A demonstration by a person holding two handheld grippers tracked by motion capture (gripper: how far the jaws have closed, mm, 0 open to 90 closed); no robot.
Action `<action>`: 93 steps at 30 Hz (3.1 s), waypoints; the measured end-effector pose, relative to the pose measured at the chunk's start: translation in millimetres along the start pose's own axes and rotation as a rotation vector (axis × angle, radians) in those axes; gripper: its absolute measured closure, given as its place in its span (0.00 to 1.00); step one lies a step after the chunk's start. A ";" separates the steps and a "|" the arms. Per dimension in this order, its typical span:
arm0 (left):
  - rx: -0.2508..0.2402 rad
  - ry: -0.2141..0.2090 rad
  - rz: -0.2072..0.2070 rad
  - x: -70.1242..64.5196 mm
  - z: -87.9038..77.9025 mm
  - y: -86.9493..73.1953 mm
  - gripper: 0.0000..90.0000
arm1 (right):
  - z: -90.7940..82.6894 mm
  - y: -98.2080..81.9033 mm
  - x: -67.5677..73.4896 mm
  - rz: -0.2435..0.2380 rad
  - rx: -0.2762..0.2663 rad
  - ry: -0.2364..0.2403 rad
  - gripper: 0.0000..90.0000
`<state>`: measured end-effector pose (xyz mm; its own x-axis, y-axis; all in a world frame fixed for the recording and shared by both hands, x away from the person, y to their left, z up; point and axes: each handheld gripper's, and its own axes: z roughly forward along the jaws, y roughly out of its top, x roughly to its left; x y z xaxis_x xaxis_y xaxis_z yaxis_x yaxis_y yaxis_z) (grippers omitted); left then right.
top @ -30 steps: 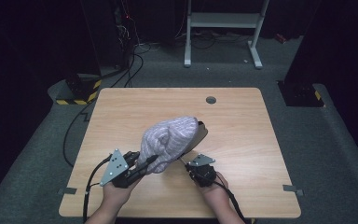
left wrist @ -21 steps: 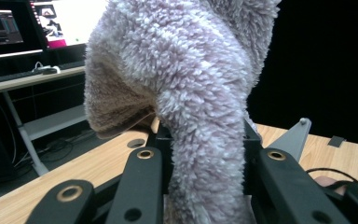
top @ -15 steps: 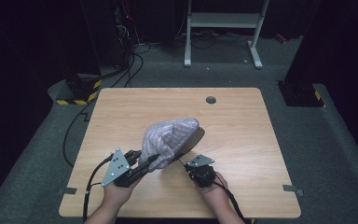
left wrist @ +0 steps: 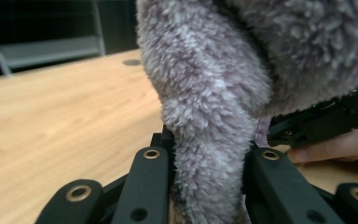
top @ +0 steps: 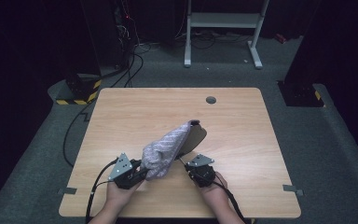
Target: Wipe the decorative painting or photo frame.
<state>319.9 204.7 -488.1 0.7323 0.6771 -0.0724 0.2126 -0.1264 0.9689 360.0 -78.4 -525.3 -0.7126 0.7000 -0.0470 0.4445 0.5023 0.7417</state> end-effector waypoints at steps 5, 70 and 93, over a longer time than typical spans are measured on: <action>-0.081 -0.026 -0.015 -1.9 -12.3 10.5 0.83 | 0.0 0.0 -0.3 -0.001 0.000 0.002 0.99; -0.133 -0.084 0.004 -8.2 -36.6 46.3 0.83 | -0.2 0.0 1.7 -0.016 -0.001 -0.001 0.99; -0.156 0.027 0.042 -27.4 -32.6 28.7 0.81 | -0.2 0.0 1.3 -0.011 0.000 0.001 0.99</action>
<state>284.9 206.3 -450.6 0.7203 0.6931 -0.0263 0.0775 -0.0427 0.9961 359.0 -77.5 -525.2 -0.7178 0.6941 -0.0541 0.4367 0.5094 0.7415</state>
